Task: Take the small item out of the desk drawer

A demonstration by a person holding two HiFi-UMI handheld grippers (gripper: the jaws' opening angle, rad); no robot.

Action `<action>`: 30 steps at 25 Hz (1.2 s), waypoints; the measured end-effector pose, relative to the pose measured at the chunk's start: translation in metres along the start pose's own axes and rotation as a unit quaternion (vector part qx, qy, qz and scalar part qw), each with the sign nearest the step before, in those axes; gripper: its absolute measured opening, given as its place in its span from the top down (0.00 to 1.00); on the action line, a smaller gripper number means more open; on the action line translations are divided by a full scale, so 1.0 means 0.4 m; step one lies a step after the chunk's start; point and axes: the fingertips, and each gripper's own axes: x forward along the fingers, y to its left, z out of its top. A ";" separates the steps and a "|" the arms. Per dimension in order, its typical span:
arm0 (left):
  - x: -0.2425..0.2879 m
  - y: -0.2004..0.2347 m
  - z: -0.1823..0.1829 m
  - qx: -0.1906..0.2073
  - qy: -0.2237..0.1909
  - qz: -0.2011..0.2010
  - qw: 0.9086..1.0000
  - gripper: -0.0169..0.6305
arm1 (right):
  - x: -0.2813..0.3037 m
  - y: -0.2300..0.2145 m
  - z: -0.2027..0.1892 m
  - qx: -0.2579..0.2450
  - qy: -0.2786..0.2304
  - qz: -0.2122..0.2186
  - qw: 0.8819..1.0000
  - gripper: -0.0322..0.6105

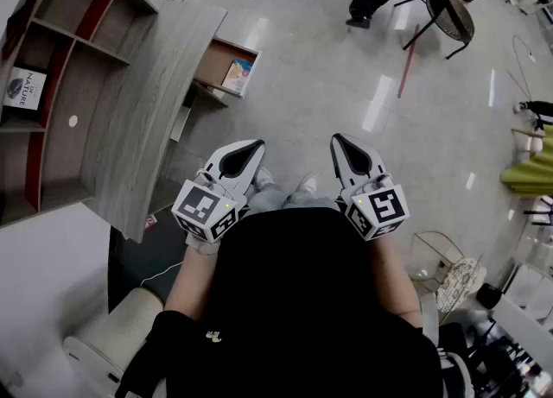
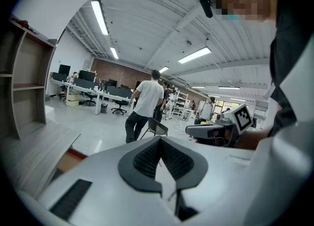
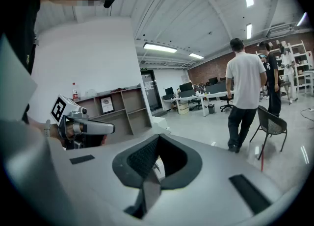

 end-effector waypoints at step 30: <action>0.097 0.390 -0.018 -0.034 0.034 -0.022 0.999 0.96 | 0.354 -0.028 0.059 -0.037 0.033 -0.042 0.998 0.95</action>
